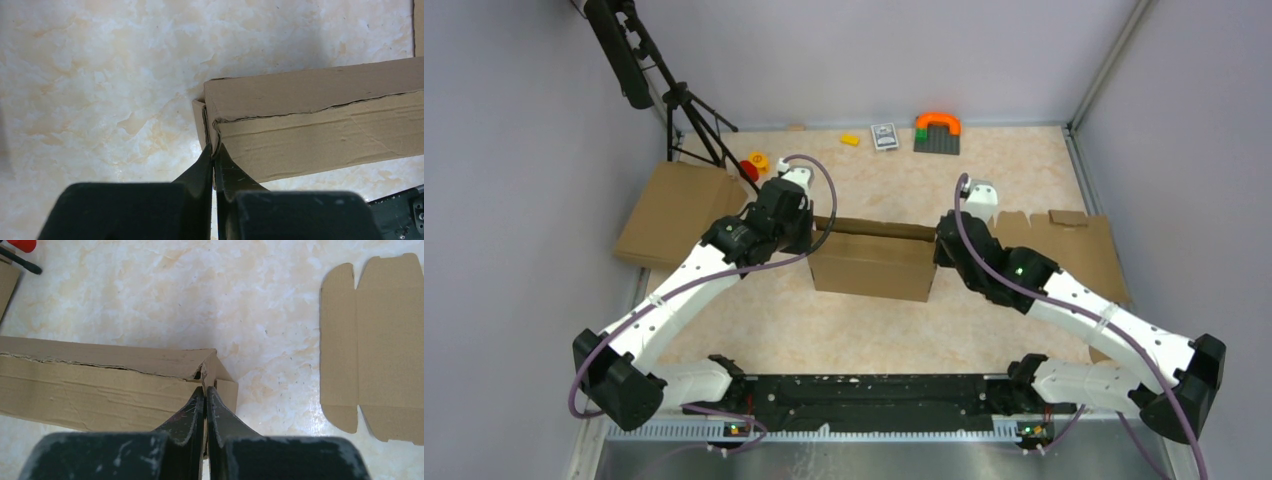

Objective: Fold the paper box

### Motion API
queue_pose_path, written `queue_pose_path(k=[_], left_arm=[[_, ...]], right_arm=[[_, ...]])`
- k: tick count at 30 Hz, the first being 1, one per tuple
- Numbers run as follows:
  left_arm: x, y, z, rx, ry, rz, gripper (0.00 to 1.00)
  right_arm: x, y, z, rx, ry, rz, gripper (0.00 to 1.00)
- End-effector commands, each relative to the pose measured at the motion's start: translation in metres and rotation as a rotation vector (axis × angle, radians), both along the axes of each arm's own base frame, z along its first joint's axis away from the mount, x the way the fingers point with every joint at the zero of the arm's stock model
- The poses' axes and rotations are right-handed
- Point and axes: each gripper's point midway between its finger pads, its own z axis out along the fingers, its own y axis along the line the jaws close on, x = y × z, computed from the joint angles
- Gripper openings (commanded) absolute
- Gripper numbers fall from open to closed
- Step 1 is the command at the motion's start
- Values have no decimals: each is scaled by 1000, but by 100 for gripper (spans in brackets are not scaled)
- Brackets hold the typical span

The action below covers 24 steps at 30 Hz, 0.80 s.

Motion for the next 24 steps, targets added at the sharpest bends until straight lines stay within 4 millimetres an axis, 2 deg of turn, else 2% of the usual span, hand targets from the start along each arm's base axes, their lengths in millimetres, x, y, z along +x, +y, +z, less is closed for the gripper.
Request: queue_pose_path(k=[1, 10, 16, 22, 24], left_arm=[[-7, -1, -9, 7, 43, 1, 0], [-7, -1, -7, 9, 36, 3, 0], [-8, -1, -9, 10, 42, 1, 0], [-7, -1, -8, 10, 40, 2, 0], [-7, -1, -7, 10, 37, 3, 0]], right_arm=[[-16, -5, -29, -84, 76, 17, 0], [-24, -7, -33, -146, 124, 41, 0], [-28, -11, -44, -165, 126, 29, 0], [-28, -12, -33, -163, 107, 38, 0], [-28, -11, -27, -156, 101, 54, 13]])
